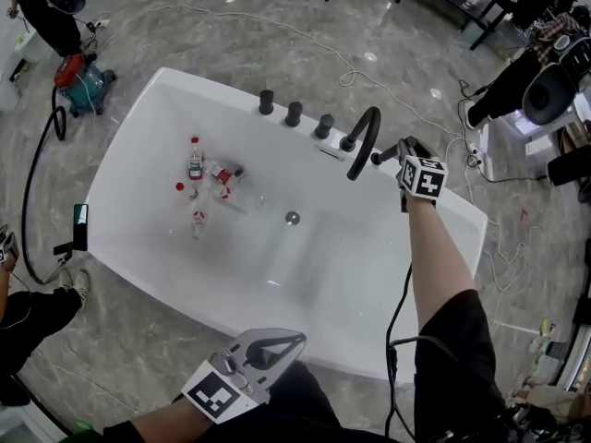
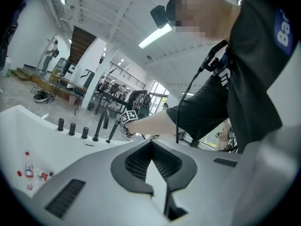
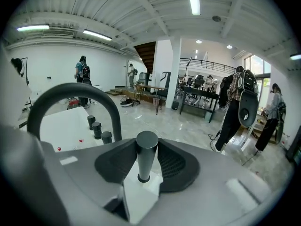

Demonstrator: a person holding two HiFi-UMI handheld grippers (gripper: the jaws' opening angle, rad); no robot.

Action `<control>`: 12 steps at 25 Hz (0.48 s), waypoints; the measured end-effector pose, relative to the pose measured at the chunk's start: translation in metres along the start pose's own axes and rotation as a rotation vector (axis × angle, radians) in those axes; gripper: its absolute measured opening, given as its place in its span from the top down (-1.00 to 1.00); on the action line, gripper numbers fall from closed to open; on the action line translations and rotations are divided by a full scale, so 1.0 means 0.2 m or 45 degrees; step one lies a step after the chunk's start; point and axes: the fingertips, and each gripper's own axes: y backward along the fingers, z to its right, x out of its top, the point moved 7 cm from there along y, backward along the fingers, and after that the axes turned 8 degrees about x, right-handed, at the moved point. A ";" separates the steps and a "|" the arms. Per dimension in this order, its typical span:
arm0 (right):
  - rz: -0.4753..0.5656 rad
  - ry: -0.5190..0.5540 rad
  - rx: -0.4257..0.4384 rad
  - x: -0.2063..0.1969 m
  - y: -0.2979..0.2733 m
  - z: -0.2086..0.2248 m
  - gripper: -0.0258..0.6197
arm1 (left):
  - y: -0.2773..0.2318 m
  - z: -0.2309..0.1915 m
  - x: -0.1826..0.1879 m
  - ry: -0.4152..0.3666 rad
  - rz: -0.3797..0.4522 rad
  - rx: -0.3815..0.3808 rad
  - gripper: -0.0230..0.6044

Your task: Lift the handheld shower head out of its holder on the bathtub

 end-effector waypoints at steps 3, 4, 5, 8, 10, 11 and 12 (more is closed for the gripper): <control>0.035 -0.007 -0.004 0.04 0.16 -0.04 0.51 | 0.00 0.08 0.07 0.017 0.031 -0.033 0.93; 0.044 -0.009 -0.005 0.05 0.21 -0.05 0.51 | 0.01 0.10 0.10 0.024 0.041 -0.043 0.93; 0.052 -0.010 -0.005 0.06 0.28 -0.07 0.51 | 0.02 0.13 0.12 0.028 0.050 -0.052 0.93; 0.078 -0.015 -0.014 0.11 0.47 -0.11 0.51 | 0.05 0.21 0.21 0.017 0.074 -0.070 0.93; 0.105 -0.019 -0.025 0.14 0.59 -0.15 0.51 | 0.07 0.25 0.26 -0.005 0.094 -0.078 0.93; 0.114 -0.018 -0.029 0.14 0.66 -0.17 0.51 | 0.09 0.27 0.28 -0.008 0.101 -0.082 0.93; 0.120 -0.017 -0.031 0.14 0.72 -0.20 0.51 | 0.11 0.29 0.30 -0.007 0.104 -0.086 0.93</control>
